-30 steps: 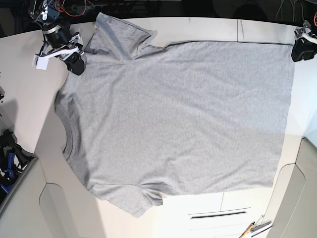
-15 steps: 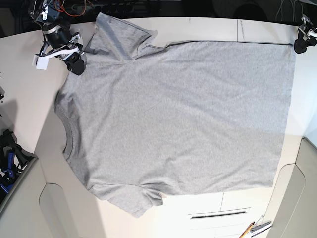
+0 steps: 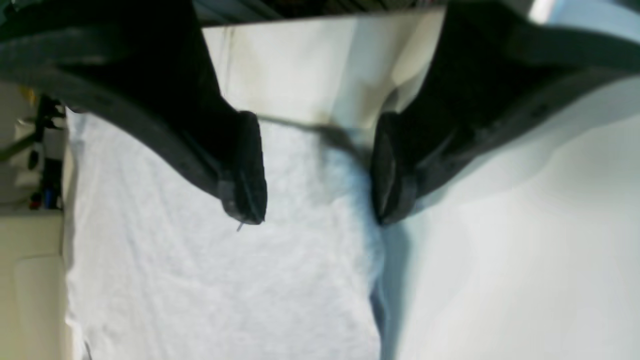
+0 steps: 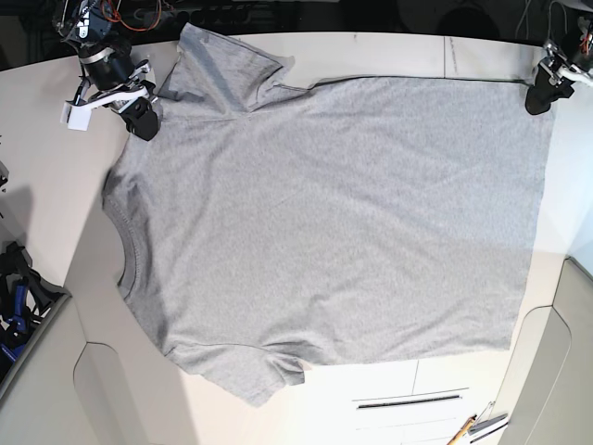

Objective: Fold the T-shirt properly
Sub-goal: 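Lower both grippers and pinch the shirt's shoulder corners, then drag the shirt by its shoulders toward the robot with both grippers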

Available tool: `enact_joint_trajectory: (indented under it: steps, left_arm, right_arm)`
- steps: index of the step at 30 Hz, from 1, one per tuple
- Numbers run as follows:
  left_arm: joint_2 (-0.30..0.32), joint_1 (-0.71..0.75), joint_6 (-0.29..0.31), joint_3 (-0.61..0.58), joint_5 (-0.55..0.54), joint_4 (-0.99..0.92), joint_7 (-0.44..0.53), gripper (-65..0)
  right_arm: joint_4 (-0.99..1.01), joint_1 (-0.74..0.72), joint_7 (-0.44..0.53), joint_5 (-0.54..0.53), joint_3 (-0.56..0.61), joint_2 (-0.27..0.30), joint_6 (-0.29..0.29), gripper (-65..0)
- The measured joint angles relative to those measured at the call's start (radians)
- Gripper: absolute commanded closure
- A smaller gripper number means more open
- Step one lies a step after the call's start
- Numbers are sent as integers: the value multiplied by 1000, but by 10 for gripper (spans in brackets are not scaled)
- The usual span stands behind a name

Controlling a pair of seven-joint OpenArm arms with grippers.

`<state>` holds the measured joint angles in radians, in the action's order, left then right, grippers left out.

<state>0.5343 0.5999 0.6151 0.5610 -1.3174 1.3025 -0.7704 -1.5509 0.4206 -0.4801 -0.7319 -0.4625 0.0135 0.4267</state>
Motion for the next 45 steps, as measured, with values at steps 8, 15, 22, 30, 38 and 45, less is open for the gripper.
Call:
enact_joint_trajectory:
  steps: [8,15,22,30,38,45]
  left_arm:
    - [-3,-13,34,-3,34,-3,-13,-31]
    - [-8,-10,48,69,48,-7,-45,0]
    - [-8,50,69,156,-35,0,-115,0]
    - [-8,172,71,255,-116,89,-171,0]
    - [-7,239,71,351,-144,164,-209,0]
    - [-6,93,71,297,-120,169,-198,0]
  right_arm:
    - [-3,0,-5,0,0,0,0,0]
    - [-65,7,-94,38,-35,-3,-6,0]
    - [-216,120,-111,45,-55,14,5,0]
    - [-355,273,-116,55,-60,35,9,0]
    - [-438,386,-150,22,-62,35,22,0]
    - [-478,259,-150,43,-58,36,50,0]
